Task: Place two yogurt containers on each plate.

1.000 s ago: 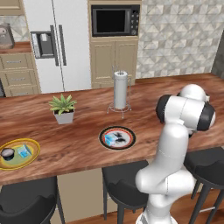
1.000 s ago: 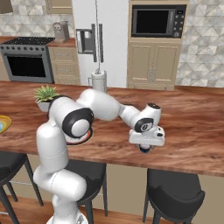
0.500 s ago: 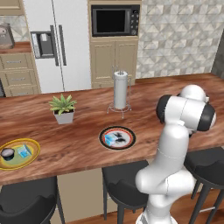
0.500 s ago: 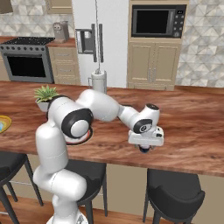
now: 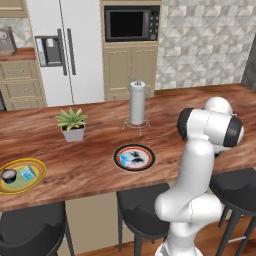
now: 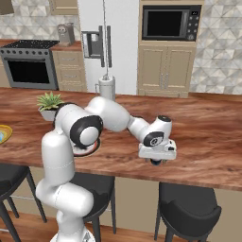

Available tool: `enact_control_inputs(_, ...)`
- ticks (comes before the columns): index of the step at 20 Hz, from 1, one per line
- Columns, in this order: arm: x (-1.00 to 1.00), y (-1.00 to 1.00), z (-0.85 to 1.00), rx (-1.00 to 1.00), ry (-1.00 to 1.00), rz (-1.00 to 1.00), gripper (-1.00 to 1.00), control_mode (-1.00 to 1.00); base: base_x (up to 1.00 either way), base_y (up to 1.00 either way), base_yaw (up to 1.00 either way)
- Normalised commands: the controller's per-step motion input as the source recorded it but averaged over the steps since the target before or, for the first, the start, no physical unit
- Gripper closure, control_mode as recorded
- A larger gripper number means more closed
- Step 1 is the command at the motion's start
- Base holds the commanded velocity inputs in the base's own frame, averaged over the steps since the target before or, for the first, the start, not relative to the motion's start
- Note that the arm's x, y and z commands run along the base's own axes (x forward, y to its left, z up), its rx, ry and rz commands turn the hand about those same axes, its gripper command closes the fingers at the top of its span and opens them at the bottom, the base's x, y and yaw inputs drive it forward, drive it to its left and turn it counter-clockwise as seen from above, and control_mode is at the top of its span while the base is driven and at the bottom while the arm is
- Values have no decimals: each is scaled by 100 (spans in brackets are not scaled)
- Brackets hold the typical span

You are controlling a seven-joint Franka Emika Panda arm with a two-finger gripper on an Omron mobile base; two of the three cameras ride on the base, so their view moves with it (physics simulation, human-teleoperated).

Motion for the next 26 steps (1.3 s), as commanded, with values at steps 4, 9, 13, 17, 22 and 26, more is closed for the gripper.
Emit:
enact_control_inputs(4,2,1,-5,0,0,0,-100,-100,0,0,0)
enact_control_inputs(9,0,0,0,0,0,0,100,-100,0,0,0)
enact_control_inputs(13,0,0,0,0,0,0,100,-100,0,0,0)
enact_control_inputs(17,0,0,2,0,0,0,100,-100,0,0,0)
enact_control_inputs(22,-11,3,48,0,-8,6,100,-100,0,0,0)
enact_control_inputs(26,-43,40,72,0,-12,18,100,-100,0,0,0)
